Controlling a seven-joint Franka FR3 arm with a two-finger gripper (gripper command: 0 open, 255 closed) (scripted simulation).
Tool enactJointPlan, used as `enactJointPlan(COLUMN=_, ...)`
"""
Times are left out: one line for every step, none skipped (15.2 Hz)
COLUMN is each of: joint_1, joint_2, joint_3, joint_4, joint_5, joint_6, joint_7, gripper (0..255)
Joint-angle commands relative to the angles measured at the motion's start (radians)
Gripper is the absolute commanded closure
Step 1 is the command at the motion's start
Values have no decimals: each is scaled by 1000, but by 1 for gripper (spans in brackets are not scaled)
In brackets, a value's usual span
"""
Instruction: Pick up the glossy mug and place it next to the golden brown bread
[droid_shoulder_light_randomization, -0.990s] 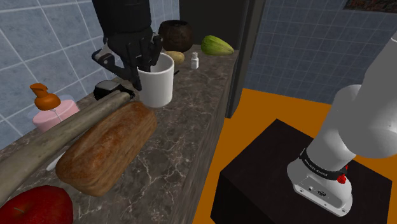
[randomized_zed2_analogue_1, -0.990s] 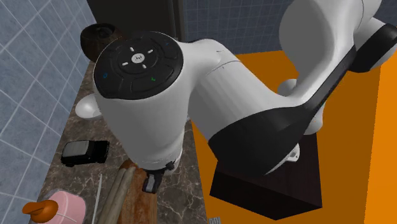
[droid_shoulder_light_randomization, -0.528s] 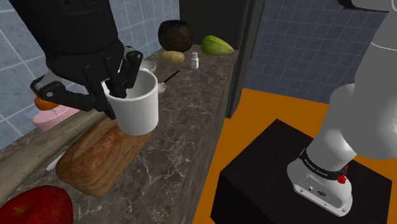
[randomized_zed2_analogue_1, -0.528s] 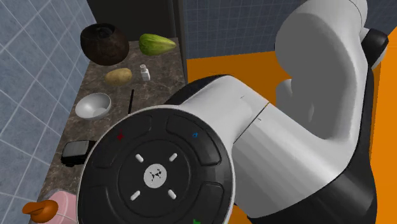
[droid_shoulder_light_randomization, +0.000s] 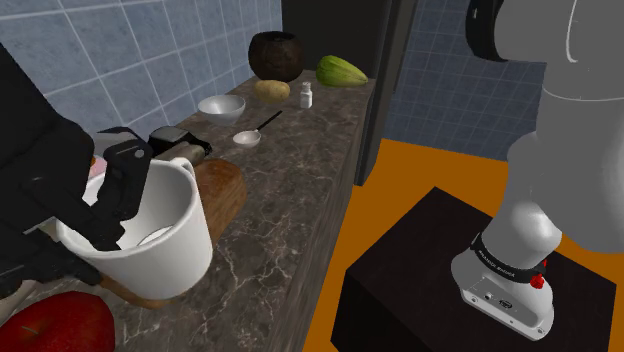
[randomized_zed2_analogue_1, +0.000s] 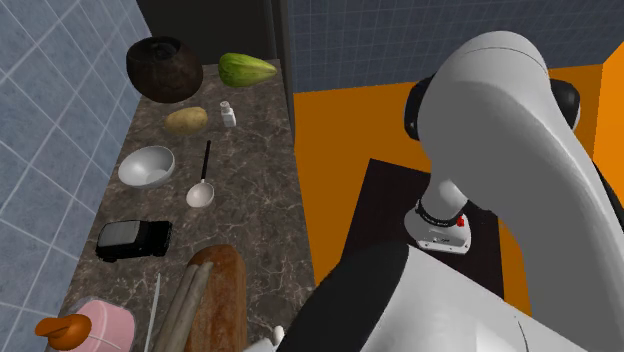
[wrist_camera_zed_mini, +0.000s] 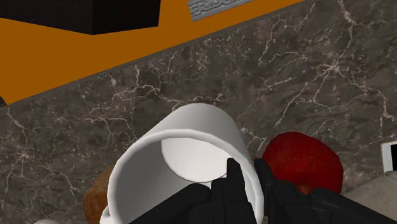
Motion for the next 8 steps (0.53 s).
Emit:
enactJointPlan(joint_1=73, joint_2=66, joint_3=-6, joint_4=101, joint_5=-42, joint_6=-47, joint_7=30, gripper=255)
enactJointPlan(joint_1=64, joint_2=58, joint_3=-6, joint_4=74, joint_5=-36, joint_6=-29, joint_7=33, gripper=255)
enactJointPlan(joint_1=55, joint_2=51, joint_3=-4, joint_4=49, joint_5=-31, joint_6=-11, joint_7=36, gripper=255)
enactJointPlan(joint_1=46, joint_2=45, joint_3=-3, joint_4=25, joint_5=-27, joint_6=6, joint_7=39, gripper=255)
enactJointPlan(joint_1=38, joint_2=39, joint_3=-2, joint_4=2, joint_5=-23, joint_6=23, joint_7=41, gripper=255)
enactJointPlan(joint_1=31, joint_2=34, joint_3=-1, joint_4=-20, joint_5=-20, joint_6=40, joint_7=44, gripper=255)
enactJointPlan(joint_1=24, joint_2=29, joint_3=0, joint_4=-42, joint_5=-17, joint_6=56, joint_7=47, gripper=255)
enactJointPlan(joint_1=17, joint_2=25, joint_3=1, joint_4=-62, joint_5=-14, joint_6=72, joint_7=50, gripper=255)
